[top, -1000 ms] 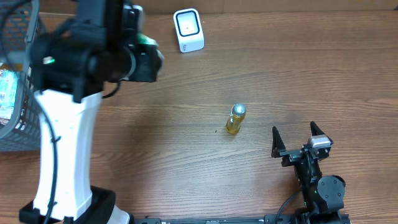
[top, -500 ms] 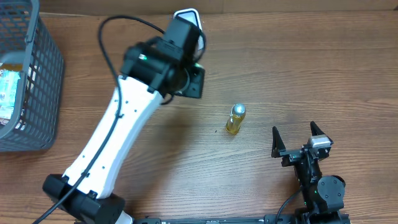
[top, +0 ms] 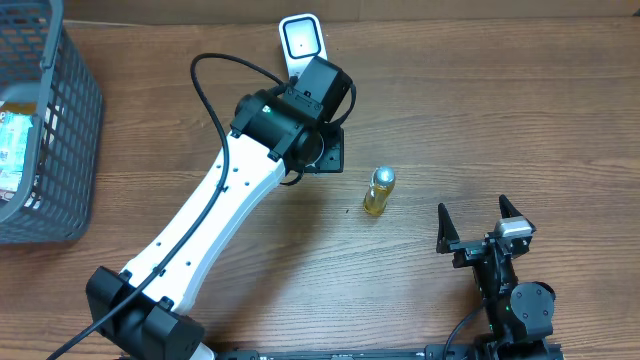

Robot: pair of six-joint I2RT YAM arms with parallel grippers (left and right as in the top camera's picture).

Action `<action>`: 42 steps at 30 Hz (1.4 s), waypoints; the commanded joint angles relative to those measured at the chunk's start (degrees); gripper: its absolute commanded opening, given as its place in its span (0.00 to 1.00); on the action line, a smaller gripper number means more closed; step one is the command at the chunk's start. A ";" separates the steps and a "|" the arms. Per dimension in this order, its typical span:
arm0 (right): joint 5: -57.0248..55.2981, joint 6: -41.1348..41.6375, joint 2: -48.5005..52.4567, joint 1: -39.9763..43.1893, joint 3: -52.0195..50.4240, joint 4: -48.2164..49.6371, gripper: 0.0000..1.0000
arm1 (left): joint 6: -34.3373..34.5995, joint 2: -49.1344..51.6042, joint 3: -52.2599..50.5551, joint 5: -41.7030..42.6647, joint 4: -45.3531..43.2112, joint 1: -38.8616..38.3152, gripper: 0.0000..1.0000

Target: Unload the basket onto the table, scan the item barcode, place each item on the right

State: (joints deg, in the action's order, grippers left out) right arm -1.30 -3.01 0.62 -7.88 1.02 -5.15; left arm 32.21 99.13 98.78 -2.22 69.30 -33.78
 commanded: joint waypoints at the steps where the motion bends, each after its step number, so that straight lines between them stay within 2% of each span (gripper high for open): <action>1: 0.11 -0.07 -0.46 0.13 -0.57 0.37 1.00 | 2.34 -0.24 -2.73 -0.94 -1.25 -0.96 0.40; 10: 0.11 -0.07 -0.46 0.13 -0.57 0.37 1.00 | 2.75 -0.22 -10.25 -0.83 -7.85 -3.39 0.40; 22: 0.11 -0.07 -0.46 0.13 -0.57 0.37 1.00 | 3.41 -0.11 -12.44 -3.52 -11.39 -8.09 0.39; 23: 0.11 -0.07 -0.46 0.13 -0.57 0.37 1.00 | 3.37 -0.11 -12.44 -3.50 -11.65 -8.31 0.40; 25: 0.11 -0.07 -0.46 0.13 -0.57 0.37 1.00 | 3.37 -0.11 -12.44 -3.28 -12.28 -8.63 0.50; 27: 0.11 -0.07 -0.46 0.13 -0.57 0.37 1.00 | 3.34 -0.11 -12.44 -2.29 -12.70 -8.68 0.44; 28: 0.11 -0.07 -0.46 0.13 -0.57 0.37 1.00 | 3.34 -0.11 -12.44 -1.66 -12.74 -8.66 0.31; 30: 0.11 -0.07 -0.46 0.13 -0.57 0.37 1.00 | 3.34 -0.11 -12.44 -0.96 -12.83 -8.66 0.25; 36: 0.11 -0.07 -0.46 0.13 -0.57 0.37 1.00 | 1.84 -0.11 -12.44 -0.98 -12.26 -8.76 0.36; 42: 0.11 -0.07 -0.46 0.13 -0.57 0.37 1.00 | 1.01 0.31 -12.44 -1.44 -10.51 -8.96 0.31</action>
State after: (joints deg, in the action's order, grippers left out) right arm -1.30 -2.98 0.62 -7.90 1.02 -5.15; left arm 34.30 99.13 86.48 -3.46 58.43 -42.39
